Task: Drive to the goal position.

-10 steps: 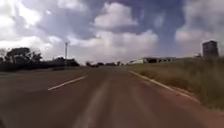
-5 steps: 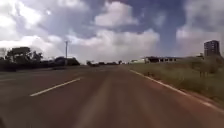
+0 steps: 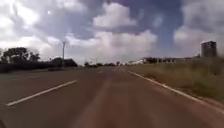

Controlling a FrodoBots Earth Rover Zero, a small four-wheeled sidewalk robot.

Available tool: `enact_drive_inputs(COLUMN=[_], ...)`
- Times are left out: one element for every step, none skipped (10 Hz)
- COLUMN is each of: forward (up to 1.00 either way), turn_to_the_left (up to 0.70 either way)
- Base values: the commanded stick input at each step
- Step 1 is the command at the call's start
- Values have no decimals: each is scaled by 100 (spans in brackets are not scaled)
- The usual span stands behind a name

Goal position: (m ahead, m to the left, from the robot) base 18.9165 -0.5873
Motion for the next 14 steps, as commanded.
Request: enact_drive_inputs(forward=[100,100,100,100,100,100,100,100,100,100,100,100,100,100], turn_to_the_left=[0,0,0,0,0,0,0,0,-2,-5,-8,-11,-14,-12])
